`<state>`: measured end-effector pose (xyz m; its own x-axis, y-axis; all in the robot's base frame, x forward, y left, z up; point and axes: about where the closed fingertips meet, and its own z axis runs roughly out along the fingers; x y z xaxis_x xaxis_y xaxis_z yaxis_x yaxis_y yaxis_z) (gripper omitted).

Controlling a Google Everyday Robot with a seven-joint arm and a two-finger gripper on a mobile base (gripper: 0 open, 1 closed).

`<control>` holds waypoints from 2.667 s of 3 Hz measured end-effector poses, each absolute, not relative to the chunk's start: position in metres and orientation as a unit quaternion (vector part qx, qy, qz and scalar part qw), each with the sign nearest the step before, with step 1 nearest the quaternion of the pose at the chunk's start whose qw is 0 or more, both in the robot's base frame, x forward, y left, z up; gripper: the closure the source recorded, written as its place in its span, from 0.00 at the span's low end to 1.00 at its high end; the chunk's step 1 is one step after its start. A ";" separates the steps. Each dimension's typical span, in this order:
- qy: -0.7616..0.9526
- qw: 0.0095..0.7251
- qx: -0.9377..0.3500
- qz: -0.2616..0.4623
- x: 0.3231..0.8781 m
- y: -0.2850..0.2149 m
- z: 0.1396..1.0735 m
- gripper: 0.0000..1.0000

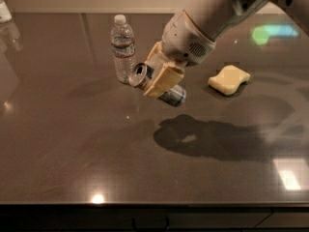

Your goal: Place redbull can upright

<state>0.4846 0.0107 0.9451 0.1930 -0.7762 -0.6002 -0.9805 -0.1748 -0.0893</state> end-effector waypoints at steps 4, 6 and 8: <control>0.610 0.378 -0.577 0.391 0.491 -0.017 0.956 1.00; 0.610 0.415 -0.517 0.435 0.497 -0.038 0.945 1.00; 0.584 0.454 -0.487 0.465 0.501 -0.050 0.938 1.00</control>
Offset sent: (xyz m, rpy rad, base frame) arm 0.0097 -0.0280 0.0230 0.4798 0.1453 -0.1826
